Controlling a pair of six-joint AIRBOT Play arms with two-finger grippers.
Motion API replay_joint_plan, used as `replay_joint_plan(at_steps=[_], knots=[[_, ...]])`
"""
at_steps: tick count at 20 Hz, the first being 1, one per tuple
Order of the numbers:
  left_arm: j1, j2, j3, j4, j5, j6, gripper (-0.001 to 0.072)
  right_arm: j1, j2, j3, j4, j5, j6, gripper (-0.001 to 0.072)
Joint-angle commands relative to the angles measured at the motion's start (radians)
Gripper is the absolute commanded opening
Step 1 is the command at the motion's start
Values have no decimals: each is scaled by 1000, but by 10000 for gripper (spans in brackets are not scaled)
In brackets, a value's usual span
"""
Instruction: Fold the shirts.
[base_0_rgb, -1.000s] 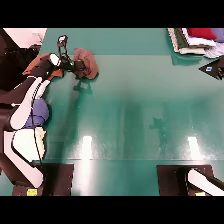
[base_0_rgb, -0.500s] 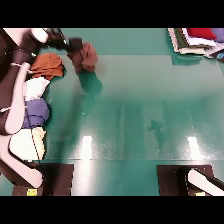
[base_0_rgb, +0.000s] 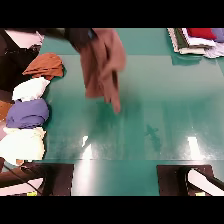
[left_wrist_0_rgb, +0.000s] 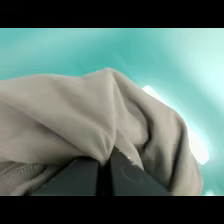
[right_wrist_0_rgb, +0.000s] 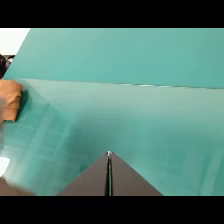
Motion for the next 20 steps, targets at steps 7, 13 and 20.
replay_joint_plan(at_steps=[7,13,20], knots=[[-159,39,-531,88,256,-6,476,1,-1,29,-2,107,0,17],[74,39,-521,76,173,-9,661,1,-1,28,-3,122,0,17],[134,-202,-557,-246,274,127,661,0,-4,27,-11,148,4,17]])
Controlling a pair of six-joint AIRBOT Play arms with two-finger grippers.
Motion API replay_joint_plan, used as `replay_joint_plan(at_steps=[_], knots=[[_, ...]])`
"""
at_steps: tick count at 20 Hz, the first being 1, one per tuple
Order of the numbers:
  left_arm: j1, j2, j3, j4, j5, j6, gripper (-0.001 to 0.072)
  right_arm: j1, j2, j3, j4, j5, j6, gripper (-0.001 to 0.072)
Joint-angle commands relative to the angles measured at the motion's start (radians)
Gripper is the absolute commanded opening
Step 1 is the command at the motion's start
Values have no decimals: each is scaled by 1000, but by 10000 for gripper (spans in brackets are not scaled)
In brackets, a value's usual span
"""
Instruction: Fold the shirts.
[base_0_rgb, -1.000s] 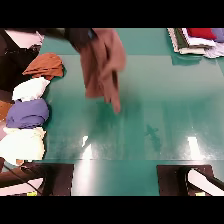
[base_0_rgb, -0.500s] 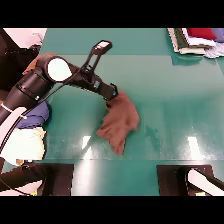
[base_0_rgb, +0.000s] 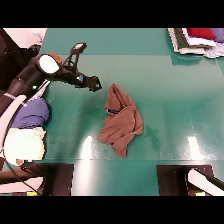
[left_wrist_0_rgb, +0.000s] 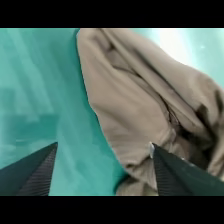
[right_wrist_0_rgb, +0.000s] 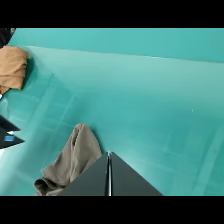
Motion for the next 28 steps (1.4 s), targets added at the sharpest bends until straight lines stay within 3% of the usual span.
replay_joint_plan(at_steps=[1,4,10,11,13,18,20,21,23,25,28], knots=[[18,-160,-5,-224,17,111,661,1,0,-6,-3,19,4,17],[9,-282,-3,-360,10,165,661,1,10,-90,-2,17,8,17],[-41,-334,-3,-347,35,181,660,1,19,-293,-2,-31,14,17],[-40,-333,-3,-347,40,181,552,1,19,-316,-2,-32,14,17],[-39,-331,-2,-347,50,182,29,2,19,-362,-2,-30,14,17],[74,-243,130,-198,-72,182,24,68,20,-614,-5,-17,14,17],[125,-182,184,-98,-118,182,25,162,19,-771,-4,-97,14,17],[143,-153,202,-47,-136,182,24,215,18,-850,-2,-169,14,62],[160,-110,211,24,-148,182,25,335,-8,-989,12,-339,14,595],[162,-94,213,59,-171,182,25,444,-85,-1051,72,-443,12,588],[161,-94,212,58,-187,182,25,585,-233,-1030,220,-533,-85,588]])
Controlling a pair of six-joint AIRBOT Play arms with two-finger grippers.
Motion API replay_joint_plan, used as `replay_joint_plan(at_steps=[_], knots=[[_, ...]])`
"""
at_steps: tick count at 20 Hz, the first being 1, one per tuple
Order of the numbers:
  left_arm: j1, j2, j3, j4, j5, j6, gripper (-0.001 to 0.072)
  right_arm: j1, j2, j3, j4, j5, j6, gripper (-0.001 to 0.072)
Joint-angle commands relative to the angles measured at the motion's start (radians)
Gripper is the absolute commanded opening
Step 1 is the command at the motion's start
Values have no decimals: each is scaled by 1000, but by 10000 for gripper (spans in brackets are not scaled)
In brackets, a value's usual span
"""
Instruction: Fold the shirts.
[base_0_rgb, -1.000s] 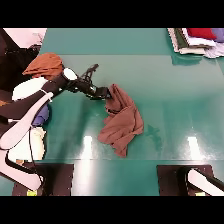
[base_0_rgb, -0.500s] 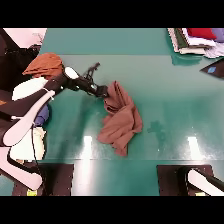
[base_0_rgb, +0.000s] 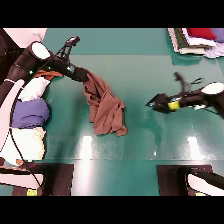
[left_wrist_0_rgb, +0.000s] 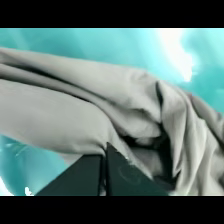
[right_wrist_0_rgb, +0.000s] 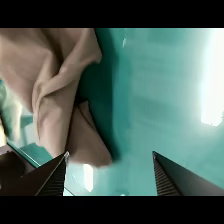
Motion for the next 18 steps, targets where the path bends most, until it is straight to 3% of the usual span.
replay_joint_plan(at_steps=[1,6,10,12,13,16,18], knots=[[9,16,8,44,-29,-1,25,167,-153,-4,166,-159,-94,588],[9,16,8,45,-37,-1,26,269,-360,209,200,-188,-98,587],[9,16,8,45,-44,-1,25,295,-466,351,198,-177,-97,523],[9,16,8,46,-51,0,25,295,-498,407,190,-148,-97,131],[9,16,9,46,-55,0,25,294,-506,429,178,-136,-97,16],[19,47,30,65,-53,0,25,262,-472,508,-2,-97,-80,13],[40,114,85,106,-48,14,25,203,-391,595,-224,-40,13,13]])
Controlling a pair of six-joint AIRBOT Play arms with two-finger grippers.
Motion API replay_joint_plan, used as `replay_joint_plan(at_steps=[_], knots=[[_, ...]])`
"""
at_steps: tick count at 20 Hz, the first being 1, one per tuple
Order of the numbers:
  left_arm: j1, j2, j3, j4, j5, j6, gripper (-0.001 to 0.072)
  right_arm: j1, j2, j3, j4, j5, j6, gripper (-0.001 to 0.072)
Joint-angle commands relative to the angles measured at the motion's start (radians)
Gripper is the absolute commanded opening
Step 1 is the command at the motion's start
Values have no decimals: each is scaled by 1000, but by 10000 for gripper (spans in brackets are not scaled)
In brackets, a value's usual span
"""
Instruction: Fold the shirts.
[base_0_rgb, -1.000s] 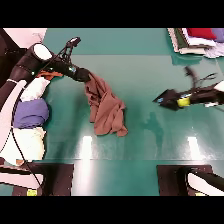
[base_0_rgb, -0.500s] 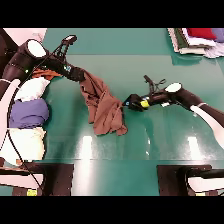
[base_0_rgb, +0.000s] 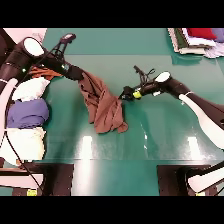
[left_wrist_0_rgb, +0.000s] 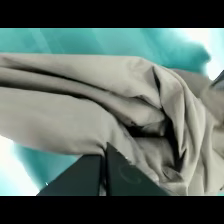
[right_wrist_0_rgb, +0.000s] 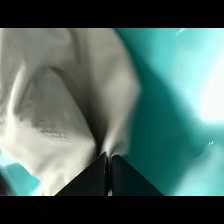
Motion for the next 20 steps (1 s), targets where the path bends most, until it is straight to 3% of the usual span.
replay_joint_plan(at_steps=[1,4,8,15,20], knots=[[32,99,75,48,8,37,25,-81,103,143,-338,98,121,13],[46,244,156,49,28,150,25,-192,256,294,-473,187,139,14],[46,402,195,42,26,285,26,-296,411,463,-483,236,138,14],[46,532,233,42,16,313,25,-396,575,678,-483,307,138,14],[46,598,344,35,1,312,26,-500,693,683,-483,301,138,14]])
